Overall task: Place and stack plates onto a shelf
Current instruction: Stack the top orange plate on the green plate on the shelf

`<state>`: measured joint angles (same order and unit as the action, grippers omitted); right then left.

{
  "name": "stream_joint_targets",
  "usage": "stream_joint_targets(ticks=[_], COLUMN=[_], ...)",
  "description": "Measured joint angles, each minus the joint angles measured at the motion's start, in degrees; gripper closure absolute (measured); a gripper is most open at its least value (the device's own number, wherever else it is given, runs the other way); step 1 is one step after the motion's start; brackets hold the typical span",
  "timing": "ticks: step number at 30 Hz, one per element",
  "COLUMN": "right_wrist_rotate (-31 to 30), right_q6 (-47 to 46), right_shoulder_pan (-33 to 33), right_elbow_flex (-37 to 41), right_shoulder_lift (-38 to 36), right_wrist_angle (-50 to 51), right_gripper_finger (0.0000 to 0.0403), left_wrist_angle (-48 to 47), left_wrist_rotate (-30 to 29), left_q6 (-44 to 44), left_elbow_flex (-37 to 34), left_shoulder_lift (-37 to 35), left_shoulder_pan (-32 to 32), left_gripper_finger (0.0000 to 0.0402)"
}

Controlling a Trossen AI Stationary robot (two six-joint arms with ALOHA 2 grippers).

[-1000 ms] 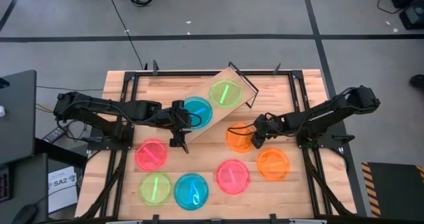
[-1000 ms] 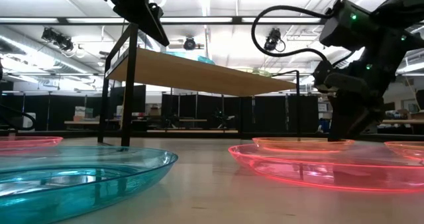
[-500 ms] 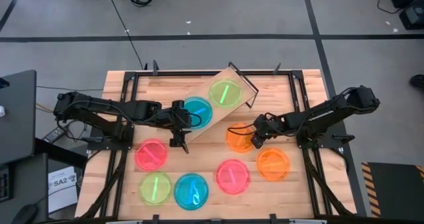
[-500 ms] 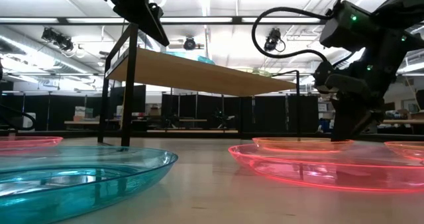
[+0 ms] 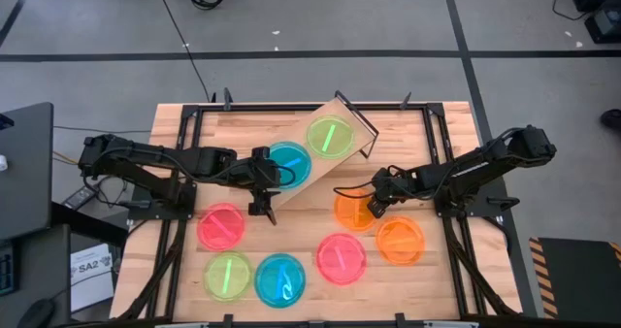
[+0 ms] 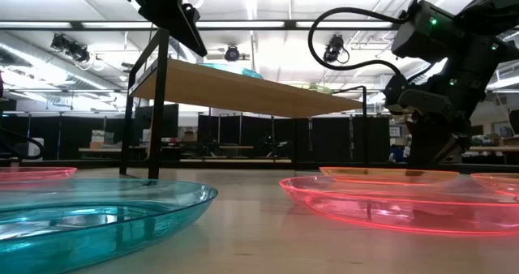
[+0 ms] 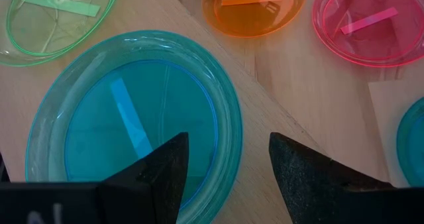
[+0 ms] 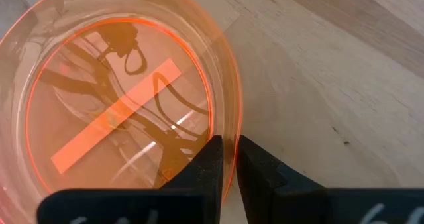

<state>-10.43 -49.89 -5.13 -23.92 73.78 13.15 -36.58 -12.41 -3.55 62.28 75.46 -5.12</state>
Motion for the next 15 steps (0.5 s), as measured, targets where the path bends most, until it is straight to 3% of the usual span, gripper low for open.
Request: stream_joint_targets(ticks=[8, 15], right_wrist_rotate=[-0.05, -0.07], right_q6=[-0.02, -0.11], right_shoulder_pan=[0.0, 0.0], right_elbow_flex=[-0.07, -0.07], right_shoulder_lift=[-0.07, -0.07], right_wrist_angle=[0.0, 0.04], right_gripper_finger=[0.0394, 0.0392], left_wrist_angle=[-0.02, -0.02], left_wrist_rotate=[0.01, 0.01], left_q6=[0.0, 0.0], left_elbow_flex=[0.0, 0.0], left_shoulder_lift=[0.02, 0.0], left_shoulder_pan=[0.01, 0.01], left_gripper_finger=[0.0184, 0.0184])
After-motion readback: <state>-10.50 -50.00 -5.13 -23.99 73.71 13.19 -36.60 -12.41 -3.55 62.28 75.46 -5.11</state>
